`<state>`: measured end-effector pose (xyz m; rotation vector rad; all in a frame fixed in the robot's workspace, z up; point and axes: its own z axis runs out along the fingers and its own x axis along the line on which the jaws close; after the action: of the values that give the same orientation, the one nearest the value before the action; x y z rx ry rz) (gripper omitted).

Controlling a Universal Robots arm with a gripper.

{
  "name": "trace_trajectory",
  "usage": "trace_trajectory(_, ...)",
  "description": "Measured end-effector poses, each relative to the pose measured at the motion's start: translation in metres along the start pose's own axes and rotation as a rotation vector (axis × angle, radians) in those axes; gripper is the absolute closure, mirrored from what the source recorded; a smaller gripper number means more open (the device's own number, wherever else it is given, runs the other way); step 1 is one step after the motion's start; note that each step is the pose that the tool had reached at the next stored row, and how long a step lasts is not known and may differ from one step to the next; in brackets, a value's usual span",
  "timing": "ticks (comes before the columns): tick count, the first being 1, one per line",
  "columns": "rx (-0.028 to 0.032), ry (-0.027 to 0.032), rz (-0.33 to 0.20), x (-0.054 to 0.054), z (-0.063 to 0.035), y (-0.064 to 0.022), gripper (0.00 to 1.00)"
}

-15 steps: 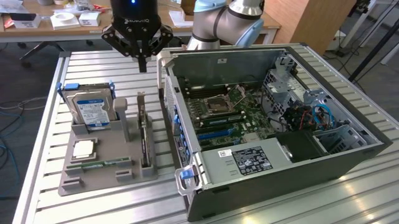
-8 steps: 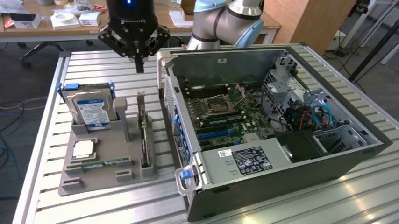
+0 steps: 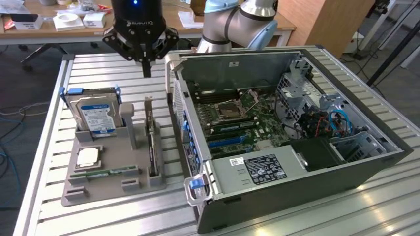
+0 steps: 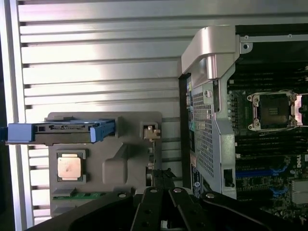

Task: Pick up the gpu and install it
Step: 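Reach for the gpu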

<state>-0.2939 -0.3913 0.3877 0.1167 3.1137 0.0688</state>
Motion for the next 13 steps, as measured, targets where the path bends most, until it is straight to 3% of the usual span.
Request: trace_trajectory(13, 0.0036, -0.0004, 0.003, -0.001, -0.0007, -0.0208, 0.90)
